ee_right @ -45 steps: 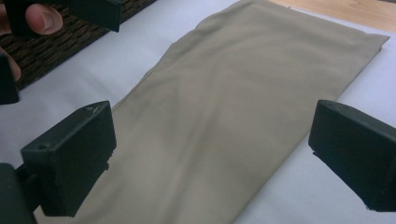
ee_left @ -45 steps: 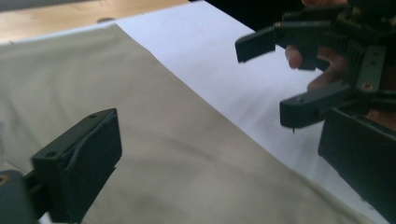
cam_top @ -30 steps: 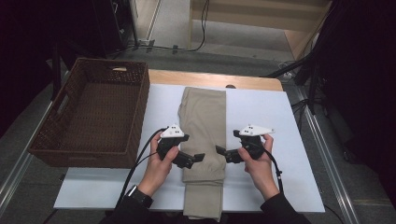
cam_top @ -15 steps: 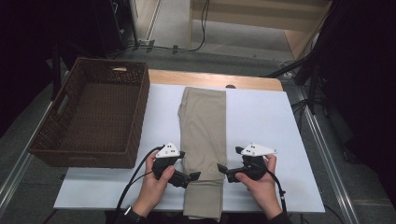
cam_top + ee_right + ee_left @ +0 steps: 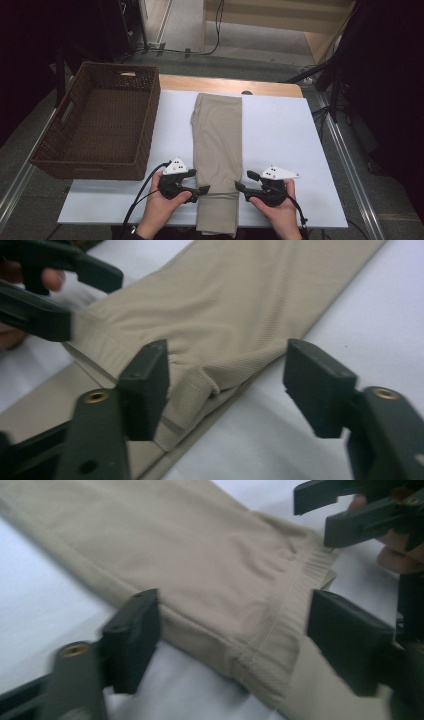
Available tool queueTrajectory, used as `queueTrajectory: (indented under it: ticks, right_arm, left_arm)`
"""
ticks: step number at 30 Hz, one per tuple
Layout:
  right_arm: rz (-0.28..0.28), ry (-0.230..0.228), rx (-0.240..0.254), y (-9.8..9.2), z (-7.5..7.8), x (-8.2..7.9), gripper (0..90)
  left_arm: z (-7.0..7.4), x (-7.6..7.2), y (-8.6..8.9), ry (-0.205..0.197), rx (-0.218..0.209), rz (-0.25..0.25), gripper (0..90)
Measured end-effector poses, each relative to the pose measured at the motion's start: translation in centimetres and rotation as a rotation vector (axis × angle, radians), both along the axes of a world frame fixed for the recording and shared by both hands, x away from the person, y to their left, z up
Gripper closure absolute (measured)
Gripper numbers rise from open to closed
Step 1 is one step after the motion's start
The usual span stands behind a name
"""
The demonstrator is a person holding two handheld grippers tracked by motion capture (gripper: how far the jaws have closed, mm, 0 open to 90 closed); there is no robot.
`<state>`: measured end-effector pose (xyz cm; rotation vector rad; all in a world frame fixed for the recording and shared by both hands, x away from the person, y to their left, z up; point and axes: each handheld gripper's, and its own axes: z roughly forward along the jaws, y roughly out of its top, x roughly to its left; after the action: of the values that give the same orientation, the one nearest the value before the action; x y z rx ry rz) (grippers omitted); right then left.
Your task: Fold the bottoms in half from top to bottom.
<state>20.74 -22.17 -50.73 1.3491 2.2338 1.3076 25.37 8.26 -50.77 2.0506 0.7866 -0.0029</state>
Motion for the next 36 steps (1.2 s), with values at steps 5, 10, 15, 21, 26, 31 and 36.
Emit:
queueTrajectory:
  ticks: [5, 10, 15, 21, 26, 31, 36]
  right_arm:
    - [-0.005, 0.016, -0.028, 0.4, -0.3, -0.1, 46.0]
    - [0.019, 0.048, -0.028, 0.8, -0.6, -0.3, 54.1]
    - [0.055, 0.082, -0.034, 0.9, -1.2, -0.7, 59.8]
    - [0.080, 0.096, -0.017, 1.0, -1.4, -0.6, 67.9]
    - [0.103, 0.094, -0.019, 1.1, -1.5, -0.6, 72.7]
    - [0.124, 0.065, -0.032, 1.2, -1.5, -0.6, 80.1]
    - [0.129, 0.043, -0.032, 1.2, -1.2, -0.8, 82.0]
  left_arm:
    - [-0.1, 0.0, 0.4, 0.010, 0.024, 0.018, 43.9]
    - [-0.4, 0.2, 1.0, 0.058, 0.035, -0.046, 53.9]
    - [-0.5, -0.2, 0.6, 0.047, 0.064, -0.056, 58.3]
    - [-0.5, -0.3, 0.7, 0.060, 0.049, -0.069, 68.6]
    - [-0.5, -0.4, 0.6, 0.049, 0.042, -0.071, 75.2]
    - [-0.4, -0.6, 0.6, 0.030, 0.039, -0.077, 79.3]
    - [-0.3, -0.7, 0.7, 0.018, 0.029, -0.083, 80.6]
